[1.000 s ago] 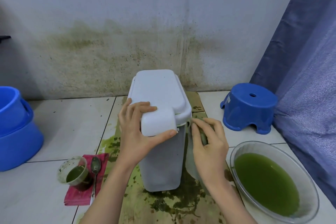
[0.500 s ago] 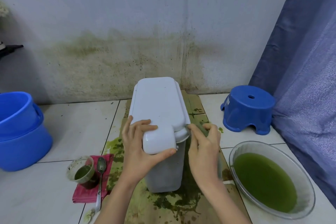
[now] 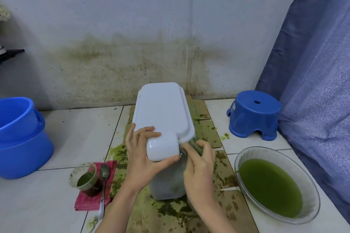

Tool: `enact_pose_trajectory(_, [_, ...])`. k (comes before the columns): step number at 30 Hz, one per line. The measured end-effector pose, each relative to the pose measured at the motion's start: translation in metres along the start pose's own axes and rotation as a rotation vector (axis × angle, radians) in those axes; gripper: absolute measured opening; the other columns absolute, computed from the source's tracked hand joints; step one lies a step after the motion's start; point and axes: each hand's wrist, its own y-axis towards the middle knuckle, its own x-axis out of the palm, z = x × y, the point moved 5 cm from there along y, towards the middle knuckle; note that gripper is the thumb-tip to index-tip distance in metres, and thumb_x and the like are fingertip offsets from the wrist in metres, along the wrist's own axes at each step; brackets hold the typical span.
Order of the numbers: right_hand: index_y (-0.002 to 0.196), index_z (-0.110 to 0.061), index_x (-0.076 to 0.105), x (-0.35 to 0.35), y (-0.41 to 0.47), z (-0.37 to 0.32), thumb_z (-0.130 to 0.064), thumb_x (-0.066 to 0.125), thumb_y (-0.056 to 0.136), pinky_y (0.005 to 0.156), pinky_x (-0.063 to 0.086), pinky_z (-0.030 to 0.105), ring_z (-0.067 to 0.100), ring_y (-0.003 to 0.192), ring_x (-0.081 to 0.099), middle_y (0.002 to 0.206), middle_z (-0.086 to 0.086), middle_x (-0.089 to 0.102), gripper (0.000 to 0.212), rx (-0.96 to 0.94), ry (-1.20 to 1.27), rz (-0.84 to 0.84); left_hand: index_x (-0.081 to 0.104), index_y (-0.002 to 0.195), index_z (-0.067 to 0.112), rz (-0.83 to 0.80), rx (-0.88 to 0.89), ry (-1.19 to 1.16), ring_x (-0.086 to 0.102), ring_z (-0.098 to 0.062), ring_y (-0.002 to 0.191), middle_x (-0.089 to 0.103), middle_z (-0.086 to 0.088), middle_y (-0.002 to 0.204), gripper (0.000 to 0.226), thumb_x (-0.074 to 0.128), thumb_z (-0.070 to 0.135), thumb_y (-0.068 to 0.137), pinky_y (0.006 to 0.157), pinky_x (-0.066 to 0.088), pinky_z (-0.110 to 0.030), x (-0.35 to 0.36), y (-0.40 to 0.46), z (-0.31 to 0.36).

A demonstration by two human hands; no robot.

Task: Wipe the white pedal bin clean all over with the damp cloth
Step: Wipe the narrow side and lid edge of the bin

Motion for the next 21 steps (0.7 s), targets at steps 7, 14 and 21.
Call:
enact_pose_trajectory(7, [0.1,-0.014,0.073,-0.019,-0.013,0.002,0.007,0.066,0.077,0.08,0.04,0.013,0.005,0.101,0.041,0.105,-0.004,0.049,0.032,-0.032,0.049,0.172,0.045,0.108,0.039,-0.006,-0.011,0.005,0.006,-0.015,0.142,0.035,0.026,0.131,0.075,0.065,0.081,0.049,0.112,0.015,-0.037,0.001,0.002,0.0])
enact_pose_trajectory(14, [0.108,-0.011,0.07,-0.001,-0.019,0.005,0.0,0.056,0.079,0.089,0.035,0.012,0.013,0.097,0.043,0.109,0.001,0.049,0.034,-0.086,-0.021,0.145,0.045,0.109,0.04,-0.01,-0.028,0.002,0.007,-0.015,0.142,0.036,0.027,0.13,0.076,0.067,0.08,0.048,0.113,0.017,-0.039,-0.001,-0.001,0.003])
enact_pose_trajectory(21, [0.096,-0.03,0.069,-0.028,-0.013,0.013,-0.006,0.056,0.092,0.075,0.037,0.001,0.008,0.097,0.053,0.101,-0.007,0.052,0.027,0.522,0.325,-0.159,0.046,0.107,0.039,0.019,-0.16,0.156,0.027,-0.021,0.136,0.044,0.015,0.127,0.054,0.063,0.059,0.06,0.105,0.029,-0.054,-0.007,-0.021,0.038])
